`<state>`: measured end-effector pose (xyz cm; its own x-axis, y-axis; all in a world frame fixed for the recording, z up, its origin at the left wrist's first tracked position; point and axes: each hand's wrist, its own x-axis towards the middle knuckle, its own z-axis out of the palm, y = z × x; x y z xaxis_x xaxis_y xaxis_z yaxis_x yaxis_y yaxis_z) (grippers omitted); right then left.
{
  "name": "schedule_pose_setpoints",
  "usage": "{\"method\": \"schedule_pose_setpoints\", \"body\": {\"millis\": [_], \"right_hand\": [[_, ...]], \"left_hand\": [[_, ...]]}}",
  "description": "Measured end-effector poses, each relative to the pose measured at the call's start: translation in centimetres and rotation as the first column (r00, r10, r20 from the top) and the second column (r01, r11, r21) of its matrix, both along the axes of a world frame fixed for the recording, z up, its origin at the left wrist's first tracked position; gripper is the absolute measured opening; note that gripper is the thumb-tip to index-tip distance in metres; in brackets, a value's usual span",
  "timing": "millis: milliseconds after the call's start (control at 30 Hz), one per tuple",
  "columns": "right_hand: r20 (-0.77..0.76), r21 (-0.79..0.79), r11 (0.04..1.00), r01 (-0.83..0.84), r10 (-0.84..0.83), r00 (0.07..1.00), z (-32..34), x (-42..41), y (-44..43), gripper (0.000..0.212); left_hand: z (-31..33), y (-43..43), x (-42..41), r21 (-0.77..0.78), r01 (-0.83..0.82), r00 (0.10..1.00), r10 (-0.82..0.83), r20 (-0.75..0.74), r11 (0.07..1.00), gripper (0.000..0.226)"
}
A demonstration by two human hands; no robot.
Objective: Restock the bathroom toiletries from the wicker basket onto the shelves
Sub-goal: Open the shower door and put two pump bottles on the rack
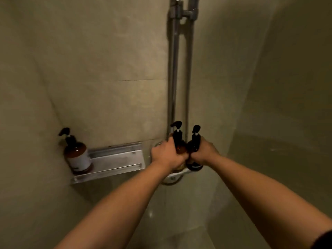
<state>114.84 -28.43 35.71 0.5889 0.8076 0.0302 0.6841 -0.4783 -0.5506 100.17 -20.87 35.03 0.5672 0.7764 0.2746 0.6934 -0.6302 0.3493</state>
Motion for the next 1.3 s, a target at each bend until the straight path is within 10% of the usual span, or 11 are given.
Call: {"method": "schedule_pose_setpoints", "body": {"millis": [633,1300], "right_hand": [[-0.14,0.185,0.889,-0.418,0.445,0.884,-1.3,-11.7,19.6,0.101],[-0.154,0.199,0.787,-0.585,0.614,0.774,-4.8,-11.4,21.1,0.079]], "left_hand": [[-1.6,15.2,-14.3,0.146,-0.441,0.893,0.449,-0.024,0.886,0.107],[-5.5,14.8,-15.3,0.145,-0.604,0.782,0.618,-0.077,0.783,0.112]]}}
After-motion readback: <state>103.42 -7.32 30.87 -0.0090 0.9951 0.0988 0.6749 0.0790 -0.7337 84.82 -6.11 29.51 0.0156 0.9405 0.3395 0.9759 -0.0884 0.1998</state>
